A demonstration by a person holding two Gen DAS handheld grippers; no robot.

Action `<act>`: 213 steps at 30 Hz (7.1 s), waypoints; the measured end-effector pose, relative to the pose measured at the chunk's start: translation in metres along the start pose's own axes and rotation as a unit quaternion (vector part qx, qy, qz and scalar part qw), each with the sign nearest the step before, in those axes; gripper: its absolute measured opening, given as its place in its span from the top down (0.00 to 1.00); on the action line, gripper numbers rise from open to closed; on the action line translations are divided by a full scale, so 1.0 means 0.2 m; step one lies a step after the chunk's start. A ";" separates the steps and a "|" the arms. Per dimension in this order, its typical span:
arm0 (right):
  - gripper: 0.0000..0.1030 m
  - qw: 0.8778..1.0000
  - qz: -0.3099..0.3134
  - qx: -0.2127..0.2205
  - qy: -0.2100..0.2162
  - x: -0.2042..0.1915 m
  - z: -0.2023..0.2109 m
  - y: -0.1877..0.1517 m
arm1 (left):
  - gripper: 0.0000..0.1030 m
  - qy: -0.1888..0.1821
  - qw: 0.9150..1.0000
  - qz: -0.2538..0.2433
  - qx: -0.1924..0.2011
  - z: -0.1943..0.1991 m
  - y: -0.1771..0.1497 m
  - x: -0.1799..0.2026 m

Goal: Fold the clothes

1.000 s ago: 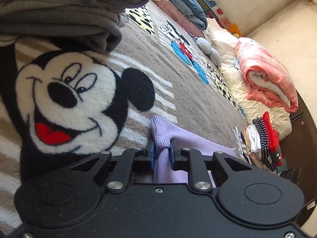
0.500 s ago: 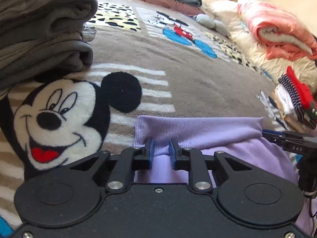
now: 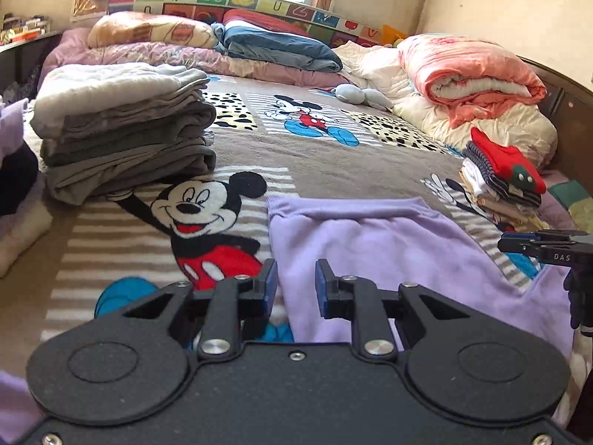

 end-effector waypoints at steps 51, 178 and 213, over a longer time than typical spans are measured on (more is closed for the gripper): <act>0.41 0.929 -0.337 0.110 -0.109 0.32 1.07 -1.11 | 0.34 0.004 0.979 -0.198 0.039 0.22 -0.92 0.97; 0.51 0.970 0.186 0.082 -0.134 -0.50 0.81 -1.02 | 0.95 0.082 0.993 -0.069 0.043 0.12 0.02 0.51; 0.50 0.911 0.377 0.077 -0.148 -0.72 0.80 -1.04 | 0.95 0.089 0.993 0.047 0.059 0.09 -0.43 0.08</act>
Point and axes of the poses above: each gripper's, at about its wrist camera, not at the fingertips, and z roughly against the way its jaws point, x to its right, y to its top, the point moved 5 cm from there along -z, roughly the way its jaws point, and after that the axes turned 7 degrees about -y, right-handed, at the moved point
